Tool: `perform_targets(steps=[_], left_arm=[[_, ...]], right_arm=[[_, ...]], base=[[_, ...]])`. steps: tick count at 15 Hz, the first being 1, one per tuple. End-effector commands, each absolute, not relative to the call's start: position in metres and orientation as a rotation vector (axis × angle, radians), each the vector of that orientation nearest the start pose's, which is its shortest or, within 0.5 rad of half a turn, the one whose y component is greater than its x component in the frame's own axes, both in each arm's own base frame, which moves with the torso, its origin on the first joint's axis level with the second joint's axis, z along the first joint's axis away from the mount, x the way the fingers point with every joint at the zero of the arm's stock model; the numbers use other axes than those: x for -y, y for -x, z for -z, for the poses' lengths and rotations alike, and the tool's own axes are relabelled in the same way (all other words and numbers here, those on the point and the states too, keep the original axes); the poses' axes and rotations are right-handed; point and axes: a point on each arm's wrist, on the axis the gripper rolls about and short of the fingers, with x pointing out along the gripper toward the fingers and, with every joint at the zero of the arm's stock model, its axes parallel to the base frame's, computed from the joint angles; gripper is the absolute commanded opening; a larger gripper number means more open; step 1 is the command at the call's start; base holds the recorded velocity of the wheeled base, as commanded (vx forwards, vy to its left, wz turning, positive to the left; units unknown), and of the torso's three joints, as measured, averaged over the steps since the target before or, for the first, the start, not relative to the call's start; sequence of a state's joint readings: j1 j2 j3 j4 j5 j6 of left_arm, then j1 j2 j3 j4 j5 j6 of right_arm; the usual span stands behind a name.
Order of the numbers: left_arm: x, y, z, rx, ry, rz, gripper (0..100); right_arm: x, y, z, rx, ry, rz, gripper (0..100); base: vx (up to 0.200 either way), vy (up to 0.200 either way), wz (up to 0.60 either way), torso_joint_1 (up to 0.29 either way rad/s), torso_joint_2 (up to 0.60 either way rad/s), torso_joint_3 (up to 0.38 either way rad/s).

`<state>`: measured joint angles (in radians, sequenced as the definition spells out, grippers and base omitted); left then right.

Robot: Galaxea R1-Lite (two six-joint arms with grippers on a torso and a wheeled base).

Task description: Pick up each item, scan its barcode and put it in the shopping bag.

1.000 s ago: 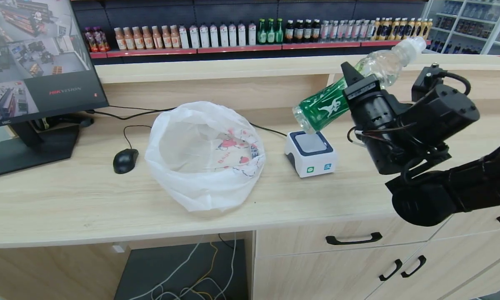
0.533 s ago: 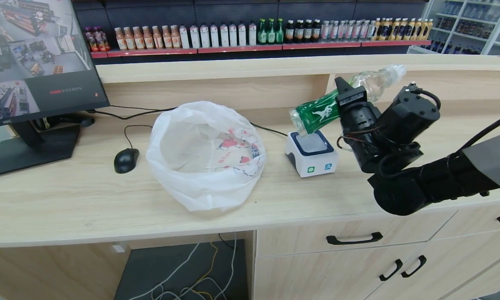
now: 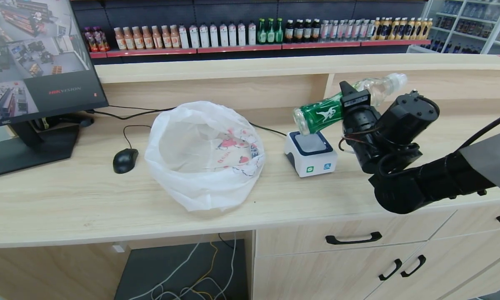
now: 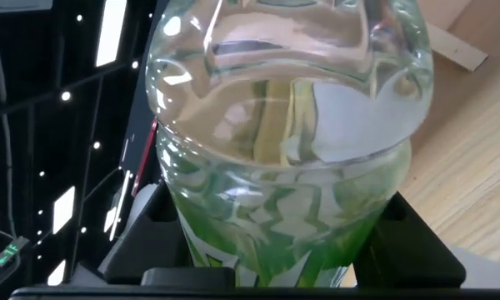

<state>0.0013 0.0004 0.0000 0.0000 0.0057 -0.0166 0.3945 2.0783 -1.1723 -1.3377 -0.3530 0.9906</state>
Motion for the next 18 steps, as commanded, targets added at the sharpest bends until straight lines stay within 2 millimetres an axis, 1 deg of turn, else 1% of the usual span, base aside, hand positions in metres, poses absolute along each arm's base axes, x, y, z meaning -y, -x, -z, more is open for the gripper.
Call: perform_targets(steps=[1,7,9,11,13,18], left_arm=[[0.000,0.023,-0.075,0.000,0.017,-0.008,100],[0.000,0.023,-0.075,0.000,0.017,-0.008,100],[0.000,0.023,-0.075,0.000,0.017,-0.008,100],[0.000,0.023,-0.075,0.000,0.017,-0.008,100],[0.000,0.023,-0.075,0.000,0.017,-0.008,100],[0.000,0.023,-0.075,0.000,0.017,-0.008,100]], right_arm=[[-0.149,-0.378,-0.211,0.346,-1.136,-0.238,0],[-0.152,-0.378,-0.208,0.326,-1.132,-0.237,0],[-0.151,-0.379,-0.201,0.310,-1.127,-0.225,0],[-0.153,-0.379,-0.201,0.307,-1.134,-0.229,0],[-0.153,-0.379,-0.196,0.296,-1.133,-0.221,0],[-0.153,-0.379,-0.195,0.292,-1.132,-0.218,0]], base=[[0.000,0.000,0.00,0.000,0.00,0.000],[0.000,0.000,0.00,0.000,0.00,0.000],[0.000,0.000,0.00,0.000,0.00,0.000],[0.000,0.000,0.00,0.000,0.00,0.000],[0.000,0.000,0.00,0.000,0.00,0.000],[0.000,0.000,0.00,0.000,0.00,0.000]])
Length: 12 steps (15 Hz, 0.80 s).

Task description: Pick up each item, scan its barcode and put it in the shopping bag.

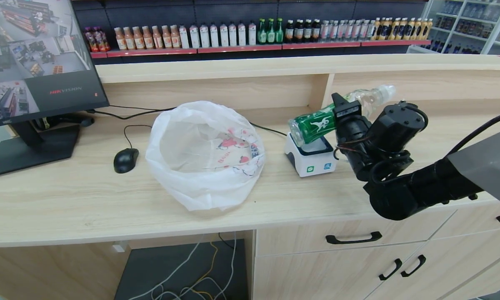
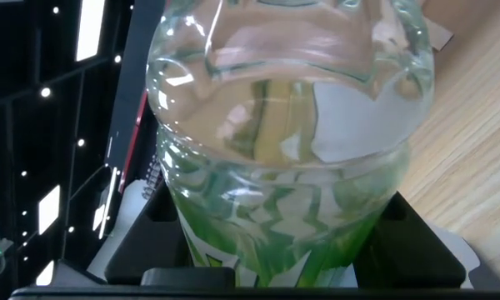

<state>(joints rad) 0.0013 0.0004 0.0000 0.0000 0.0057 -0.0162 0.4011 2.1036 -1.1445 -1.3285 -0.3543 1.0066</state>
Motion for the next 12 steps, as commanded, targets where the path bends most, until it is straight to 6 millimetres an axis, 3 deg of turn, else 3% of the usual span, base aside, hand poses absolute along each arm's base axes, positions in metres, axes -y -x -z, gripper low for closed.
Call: perform_targets(steps=[1,12], left_arm=[[-0.0001,0.0228,-0.0755,0.000,0.017,-0.008,100],[-0.0001,0.0228,-0.0755,0.000,0.017,-0.008,100]], right_arm=[[-0.1527,-0.3792,-0.1954,0.294,-1.132,-0.218,0],[-0.1506,-0.3713,-0.1921,0.269,-1.117,-0.202,0]], base=[[0.000,0.000,0.00,0.000,0.00,0.000],[0.000,0.000,0.00,0.000,0.00,0.000]])
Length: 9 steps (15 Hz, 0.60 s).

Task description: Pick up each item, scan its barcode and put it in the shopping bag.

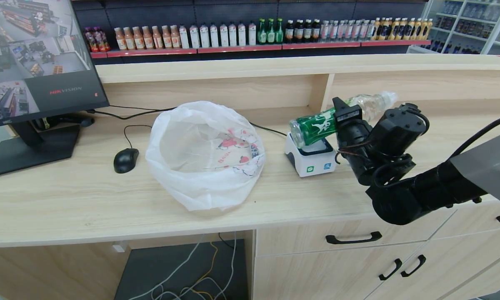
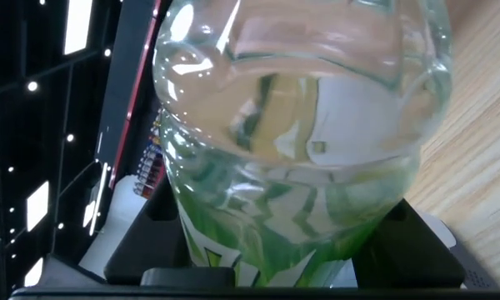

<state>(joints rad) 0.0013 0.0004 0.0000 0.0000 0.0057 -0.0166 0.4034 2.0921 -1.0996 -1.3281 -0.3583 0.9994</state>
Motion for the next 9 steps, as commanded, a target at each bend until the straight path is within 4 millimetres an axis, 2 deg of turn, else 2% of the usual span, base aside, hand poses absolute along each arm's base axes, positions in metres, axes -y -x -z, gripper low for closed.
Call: perform_targets(steps=[1,2,5,9], left_arm=[[0.000,0.023,-0.075,0.000,0.017,-0.008,100],[0.000,0.023,-0.075,0.000,0.017,-0.008,100],[0.000,0.023,-0.075,0.000,0.017,-0.008,100],[0.000,0.023,-0.075,0.000,0.017,-0.008,100]], right_arm=[[-0.150,-0.370,-0.194,0.273,-1.112,-0.204,0],[-0.150,-0.370,-0.194,0.273,-1.112,-0.204,0],[-0.161,-0.352,-0.217,0.301,-1.058,-0.252,0],[-0.165,-0.334,-0.245,0.384,-0.849,-0.278,0]], base=[[0.000,0.000,0.00,0.000,0.00,0.000],[0.000,0.000,0.00,0.000,0.00,0.000],[0.000,0.000,0.00,0.000,0.00,0.000],[0.000,0.000,0.00,0.000,0.00,0.000]])
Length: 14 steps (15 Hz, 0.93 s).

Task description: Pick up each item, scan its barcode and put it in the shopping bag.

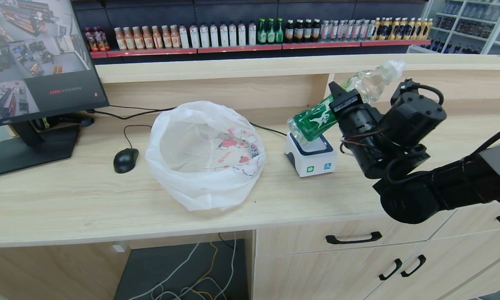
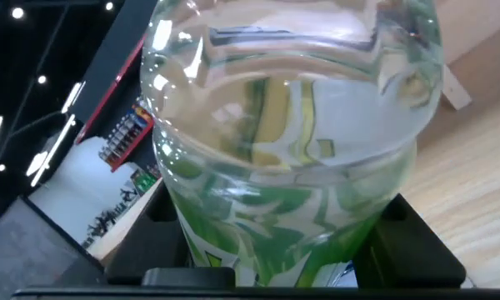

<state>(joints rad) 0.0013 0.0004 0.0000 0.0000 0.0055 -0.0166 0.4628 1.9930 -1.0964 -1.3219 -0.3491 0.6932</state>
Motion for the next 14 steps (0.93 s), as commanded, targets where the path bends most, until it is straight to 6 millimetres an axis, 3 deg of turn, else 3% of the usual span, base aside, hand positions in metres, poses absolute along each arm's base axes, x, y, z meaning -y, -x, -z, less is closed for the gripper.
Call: perform_targets(steps=[1,7,8,10,14], left_arm=[[0.000,0.023,-0.075,0.000,0.015,-0.008,100],[0.000,0.023,-0.075,0.000,0.017,-0.008,100],[0.000,0.023,-0.075,0.000,0.017,-0.008,100],[0.000,0.023,-0.075,0.000,0.017,-0.008,100],[0.000,0.023,-0.075,0.000,0.017,-0.008,100]], right_arm=[[-0.169,-0.324,-0.255,0.405,-0.792,-0.297,0],[-0.181,-0.270,-0.290,0.523,-0.450,-0.411,0],[-0.179,-0.262,-0.288,0.543,-0.276,-0.443,0],[-0.177,-0.259,-0.286,0.561,-0.175,-0.435,0],[-0.189,-0.246,-0.265,0.527,-0.152,-0.482,0]], base=[[0.000,0.000,0.00,0.000,0.00,0.000],[0.000,0.000,0.00,0.000,0.00,0.000],[0.000,0.000,0.00,0.000,0.00,0.000],[0.000,0.000,0.00,0.000,0.00,0.000],[0.000,0.000,0.00,0.000,0.00,0.000]])
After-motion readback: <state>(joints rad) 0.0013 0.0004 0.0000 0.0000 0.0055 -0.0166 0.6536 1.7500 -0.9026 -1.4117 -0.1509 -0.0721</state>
